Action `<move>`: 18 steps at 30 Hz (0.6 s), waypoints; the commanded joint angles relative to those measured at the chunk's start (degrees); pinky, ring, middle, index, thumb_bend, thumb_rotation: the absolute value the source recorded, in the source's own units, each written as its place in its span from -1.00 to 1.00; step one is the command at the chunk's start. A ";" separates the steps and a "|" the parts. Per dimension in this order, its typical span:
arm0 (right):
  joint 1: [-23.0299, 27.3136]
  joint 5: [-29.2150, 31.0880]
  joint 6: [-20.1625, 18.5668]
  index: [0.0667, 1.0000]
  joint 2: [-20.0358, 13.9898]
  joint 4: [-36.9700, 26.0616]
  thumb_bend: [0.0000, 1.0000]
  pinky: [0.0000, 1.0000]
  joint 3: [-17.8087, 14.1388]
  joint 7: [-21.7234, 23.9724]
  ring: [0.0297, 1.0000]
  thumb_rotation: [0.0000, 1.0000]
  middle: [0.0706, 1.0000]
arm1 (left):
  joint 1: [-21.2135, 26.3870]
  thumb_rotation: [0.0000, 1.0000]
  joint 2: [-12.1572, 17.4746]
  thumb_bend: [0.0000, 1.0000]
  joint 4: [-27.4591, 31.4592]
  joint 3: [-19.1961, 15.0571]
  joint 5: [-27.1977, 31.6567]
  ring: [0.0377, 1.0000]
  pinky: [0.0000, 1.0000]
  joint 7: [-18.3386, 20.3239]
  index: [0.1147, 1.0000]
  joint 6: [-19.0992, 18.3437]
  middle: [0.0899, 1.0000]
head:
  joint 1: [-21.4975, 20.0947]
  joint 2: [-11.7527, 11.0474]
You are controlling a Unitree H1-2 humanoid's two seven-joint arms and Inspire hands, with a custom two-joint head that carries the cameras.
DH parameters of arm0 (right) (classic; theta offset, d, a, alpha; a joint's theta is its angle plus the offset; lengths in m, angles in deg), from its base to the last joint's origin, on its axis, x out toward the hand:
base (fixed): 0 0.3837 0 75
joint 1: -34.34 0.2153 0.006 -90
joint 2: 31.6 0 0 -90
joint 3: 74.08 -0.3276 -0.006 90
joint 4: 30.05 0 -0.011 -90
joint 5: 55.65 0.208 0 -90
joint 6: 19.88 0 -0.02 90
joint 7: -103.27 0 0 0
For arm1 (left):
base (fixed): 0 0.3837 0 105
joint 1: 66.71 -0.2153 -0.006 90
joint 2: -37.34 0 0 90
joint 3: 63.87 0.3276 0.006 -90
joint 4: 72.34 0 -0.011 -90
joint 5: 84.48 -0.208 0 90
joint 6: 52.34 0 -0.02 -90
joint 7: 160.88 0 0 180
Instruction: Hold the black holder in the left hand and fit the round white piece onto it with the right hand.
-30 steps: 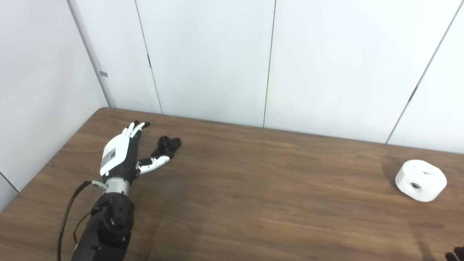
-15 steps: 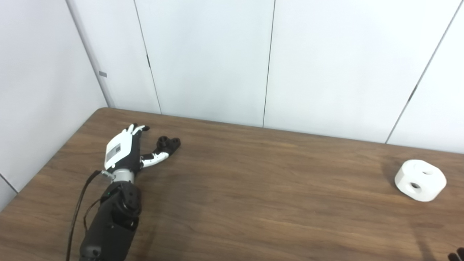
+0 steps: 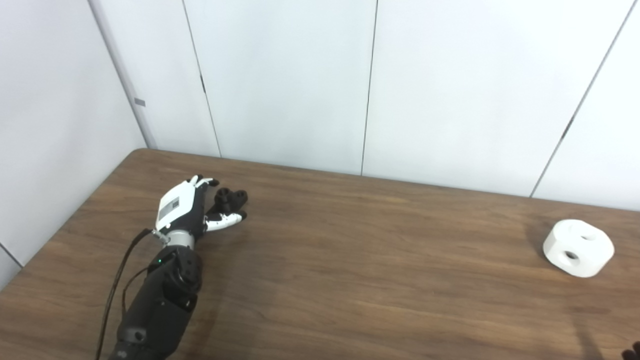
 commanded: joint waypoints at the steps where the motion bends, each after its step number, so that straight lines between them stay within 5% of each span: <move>1: -0.17 -0.38 -3.76 0.93 2.33 3.38 0.36 0.98 1.20 -0.84 0.98 0.80 0.96 | 2.78 -0.24 1.73 0.65 0.62 0.01 -0.24 1.00 0.94 -0.76 0.64 -0.01 0.93 | -0.11 0.09; 18: 0.11 -1.14 -2.72 0.94 2.45 3.95 0.37 0.94 1.18 -0.89 0.96 0.78 0.95 | 3.58 -0.31 2.95 0.62 -1.85 1.46 -0.83 1.00 0.96 -2.00 0.61 -0.99 0.93 | -0.44 0.35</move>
